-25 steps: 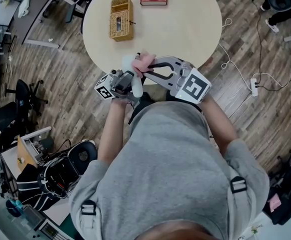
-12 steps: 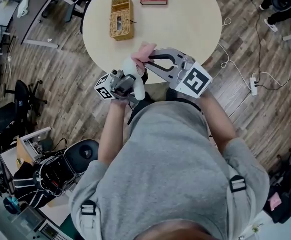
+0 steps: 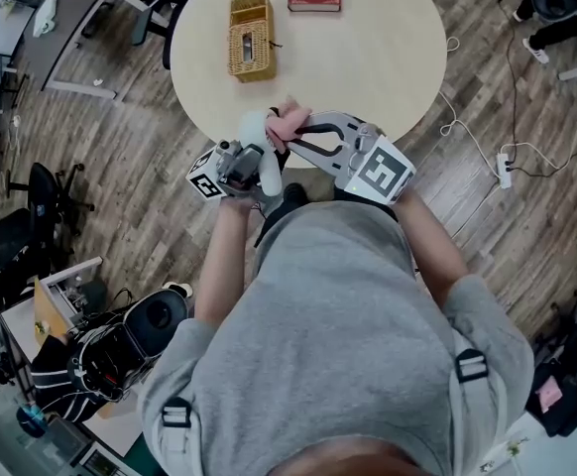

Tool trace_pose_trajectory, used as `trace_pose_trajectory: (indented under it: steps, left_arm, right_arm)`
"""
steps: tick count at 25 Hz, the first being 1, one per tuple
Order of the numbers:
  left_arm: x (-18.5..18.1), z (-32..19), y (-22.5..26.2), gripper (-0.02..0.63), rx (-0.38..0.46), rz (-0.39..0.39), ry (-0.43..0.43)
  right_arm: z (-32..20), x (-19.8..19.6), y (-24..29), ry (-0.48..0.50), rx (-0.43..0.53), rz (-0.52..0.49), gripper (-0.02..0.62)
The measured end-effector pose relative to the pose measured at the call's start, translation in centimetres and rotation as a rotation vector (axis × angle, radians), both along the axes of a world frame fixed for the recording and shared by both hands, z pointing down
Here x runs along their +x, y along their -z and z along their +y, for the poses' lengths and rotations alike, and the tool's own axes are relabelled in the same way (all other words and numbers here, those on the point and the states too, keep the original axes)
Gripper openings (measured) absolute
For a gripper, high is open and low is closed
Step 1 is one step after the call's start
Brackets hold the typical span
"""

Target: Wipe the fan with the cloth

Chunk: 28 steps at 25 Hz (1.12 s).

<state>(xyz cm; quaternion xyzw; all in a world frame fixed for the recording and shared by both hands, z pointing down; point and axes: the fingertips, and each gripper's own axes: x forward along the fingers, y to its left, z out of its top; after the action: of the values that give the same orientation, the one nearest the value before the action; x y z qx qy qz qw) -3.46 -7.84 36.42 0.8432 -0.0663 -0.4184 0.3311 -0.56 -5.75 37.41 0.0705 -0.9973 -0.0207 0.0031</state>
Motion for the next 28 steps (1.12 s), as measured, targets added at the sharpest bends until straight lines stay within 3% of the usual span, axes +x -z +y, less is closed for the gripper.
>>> trace_pose_trajectory:
  steps: [4,10,17,23,28]
  left_arm:
    - [-2.3,-0.7,-0.2,0.390,-0.013,0.034,-0.005]
    - [-5.5,-1.3,1.1,0.390,-0.014,0.144,-0.024]
    - [-10.4,-1.4,1.9,0.390,-0.016,0.226,-0.030]
    - [-13.7,-1.4,0.7,0.390,-0.045,0.189,0.010]
    - [-14.3,-2.3,-1.4,0.390,-0.102,0.049,0.050]
  right_arm:
    - [0.8,-2.1,0.4,0.017,-0.036,-0.017,0.037]
    - [2.5,-5.6,0.5,0.057,-0.062,-0.019,0.037]
    - [4.4,-9.9,-1.2,0.097,0.009,0.076,0.037]
    - [6.7,-12.9,-1.2,0.116,0.031,0.069,0.037]
    - [6.9,-14.7,-0.5,0.093,0.028,0.026,0.037]
